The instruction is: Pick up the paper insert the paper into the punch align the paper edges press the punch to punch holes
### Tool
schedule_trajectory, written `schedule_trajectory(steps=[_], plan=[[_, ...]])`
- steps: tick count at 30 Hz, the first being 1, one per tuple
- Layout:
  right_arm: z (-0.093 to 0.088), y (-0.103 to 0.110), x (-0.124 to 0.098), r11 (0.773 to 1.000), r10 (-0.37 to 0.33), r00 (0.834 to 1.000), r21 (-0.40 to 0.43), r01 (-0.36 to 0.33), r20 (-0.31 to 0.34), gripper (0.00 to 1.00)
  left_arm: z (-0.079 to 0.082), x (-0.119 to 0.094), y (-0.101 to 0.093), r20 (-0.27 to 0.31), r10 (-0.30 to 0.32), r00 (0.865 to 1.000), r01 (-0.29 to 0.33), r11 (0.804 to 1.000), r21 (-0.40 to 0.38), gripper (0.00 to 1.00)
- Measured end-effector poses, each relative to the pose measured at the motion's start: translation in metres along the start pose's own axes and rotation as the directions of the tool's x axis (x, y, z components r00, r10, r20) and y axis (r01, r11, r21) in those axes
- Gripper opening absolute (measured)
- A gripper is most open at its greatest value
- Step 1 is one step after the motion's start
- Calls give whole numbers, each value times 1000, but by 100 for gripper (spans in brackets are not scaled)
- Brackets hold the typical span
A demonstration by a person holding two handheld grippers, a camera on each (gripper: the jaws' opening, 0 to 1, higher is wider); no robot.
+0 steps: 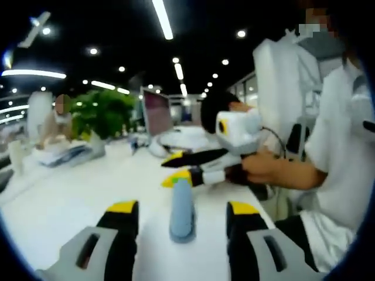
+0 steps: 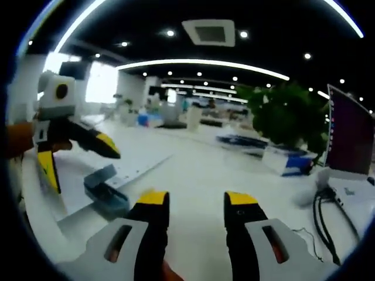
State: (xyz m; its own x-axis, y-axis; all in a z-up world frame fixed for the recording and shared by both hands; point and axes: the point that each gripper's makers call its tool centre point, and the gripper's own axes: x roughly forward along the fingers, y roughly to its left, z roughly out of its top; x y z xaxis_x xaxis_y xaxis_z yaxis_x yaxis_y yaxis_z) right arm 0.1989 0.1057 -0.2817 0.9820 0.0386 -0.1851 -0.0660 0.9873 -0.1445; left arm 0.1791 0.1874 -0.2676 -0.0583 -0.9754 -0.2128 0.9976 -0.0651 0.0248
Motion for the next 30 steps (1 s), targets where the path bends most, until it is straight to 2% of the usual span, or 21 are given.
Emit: schedule_trajectory(steps=[3, 7, 10, 16, 21, 25, 30], plan=[[0, -1, -1, 1000, -5, 1000, 11, 5, 6, 40, -1, 14, 1, 10, -9, 1000, 9, 1000, -12, 59], [0, 0, -3, 1000, -6, 1000, 25, 6, 10, 39, -6, 16, -2, 30, -14, 999, 16, 999, -45, 58], [2, -4, -2, 1000, -9, 1000, 29, 9, 24, 39, -15, 16, -4, 0, -10, 1000, 10, 1000, -26, 58], [3, -5, -3, 1000, -21, 999, 18, 21, 30, 38, -20, 18, -3, -15, 0, 1000, 0, 1000, -15, 56], [2, -7, -2, 1000, -21, 999, 18, 21, 26, 38, -21, 18, -2, -16, 4, 1000, -5, 1000, -24, 50], [2, -8, -1, 1000, -25, 999, 17, 25, 27, 38, -19, 18, 2, -7, 19, 1000, -20, 1000, -15, 42], [2, -7, 1, 1000, -17, 1000, 6, 17, 21, 37, -18, 18, 4, 3, 32, 999, -32, 999, -2, 39]])
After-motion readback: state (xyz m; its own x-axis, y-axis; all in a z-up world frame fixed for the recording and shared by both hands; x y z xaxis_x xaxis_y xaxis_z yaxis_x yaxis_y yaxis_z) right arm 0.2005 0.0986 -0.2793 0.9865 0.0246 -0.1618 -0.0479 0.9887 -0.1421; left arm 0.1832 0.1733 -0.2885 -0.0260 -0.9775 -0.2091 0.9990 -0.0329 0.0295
